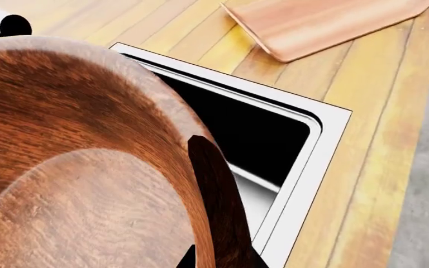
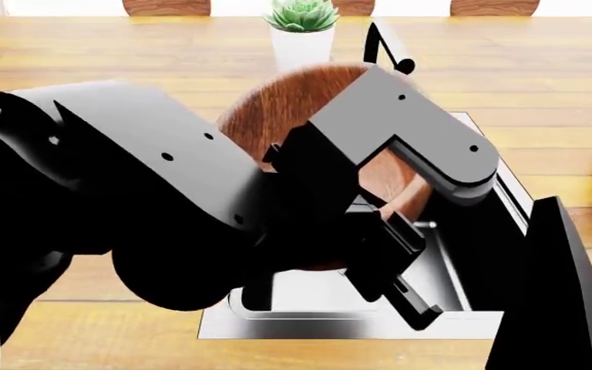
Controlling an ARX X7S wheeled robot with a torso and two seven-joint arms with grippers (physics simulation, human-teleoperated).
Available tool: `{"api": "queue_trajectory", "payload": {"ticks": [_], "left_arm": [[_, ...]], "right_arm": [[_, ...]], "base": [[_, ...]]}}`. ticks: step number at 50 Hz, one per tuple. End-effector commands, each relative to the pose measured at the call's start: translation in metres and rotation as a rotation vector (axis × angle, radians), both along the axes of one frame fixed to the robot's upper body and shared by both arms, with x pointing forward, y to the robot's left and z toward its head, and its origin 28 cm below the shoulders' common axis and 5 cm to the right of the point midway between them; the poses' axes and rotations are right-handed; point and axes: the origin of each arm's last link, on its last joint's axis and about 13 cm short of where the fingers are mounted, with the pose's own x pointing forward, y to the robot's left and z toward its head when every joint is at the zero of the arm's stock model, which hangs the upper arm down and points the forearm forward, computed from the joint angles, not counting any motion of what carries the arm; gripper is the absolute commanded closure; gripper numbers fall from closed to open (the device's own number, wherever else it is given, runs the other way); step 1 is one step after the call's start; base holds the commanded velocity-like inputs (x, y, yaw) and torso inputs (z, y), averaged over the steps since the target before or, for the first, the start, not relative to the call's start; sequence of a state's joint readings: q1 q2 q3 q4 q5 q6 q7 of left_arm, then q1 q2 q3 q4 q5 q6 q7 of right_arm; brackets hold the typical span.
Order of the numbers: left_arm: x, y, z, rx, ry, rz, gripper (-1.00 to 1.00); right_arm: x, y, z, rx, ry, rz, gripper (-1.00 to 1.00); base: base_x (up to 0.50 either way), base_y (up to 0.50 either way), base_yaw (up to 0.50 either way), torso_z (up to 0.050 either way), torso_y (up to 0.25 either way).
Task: Move the fresh-baked cupcake off the tray onto the counter, and place the bowl used for mixing into the sink.
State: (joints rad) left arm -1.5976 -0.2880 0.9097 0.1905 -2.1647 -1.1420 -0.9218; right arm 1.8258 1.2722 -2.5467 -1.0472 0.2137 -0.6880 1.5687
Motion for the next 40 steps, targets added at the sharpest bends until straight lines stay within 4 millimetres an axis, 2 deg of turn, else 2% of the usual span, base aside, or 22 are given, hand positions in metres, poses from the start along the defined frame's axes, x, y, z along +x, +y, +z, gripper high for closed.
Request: {"api": "queue_trajectory", "payload": {"ticks": [1, 16, 17, 26, 30, 40], "left_arm": [[0.019, -0.005, -0.014, -0.082, 0.018, 0.012, 1.0], [0.047, -0.006, -0.038, -0.177, 0.087, 0.08, 1.0], [0.057, -0.018, -0.062, -0.19, 0.14, 0.091, 1.0], [0.064, -0.022, -0.066, -0.202, 0.148, 0.1, 1.0], [0.065, -0.031, -0.072, -0.215, 0.159, 0.087, 1.0], [0.075, -0.045, -0.073, -0.224, 0.141, 0.112, 1.0]], "right_arm": [[0.001, 0.002, -0.001, -0.004, 0.006, 0.006, -1.0], [0.003, 0.004, -0.003, -0.012, 0.016, 0.004, -1.0], [0.006, 0.004, -0.004, -0.002, 0.035, -0.01, -1.0], [0.005, 0.004, -0.004, -0.002, 0.03, -0.011, -1.0], [0.005, 0.004, -0.005, -0.003, 0.032, -0.015, -1.0], [0.005, 0.003, -0.005, -0.003, 0.032, -0.018, -1.0]], "base": [[0.0, 0.0, 0.0, 0.0, 0.0], [0.0, 0.0, 0.0, 0.0, 0.001], [0.0, 0.0, 0.0, 0.0, 0.0], [0.0, 0.0, 0.0, 0.0, 0.001], [0.0, 0.0, 0.0, 0.0, 0.0], [0.0, 0.0, 0.0, 0.0, 0.001]]}}
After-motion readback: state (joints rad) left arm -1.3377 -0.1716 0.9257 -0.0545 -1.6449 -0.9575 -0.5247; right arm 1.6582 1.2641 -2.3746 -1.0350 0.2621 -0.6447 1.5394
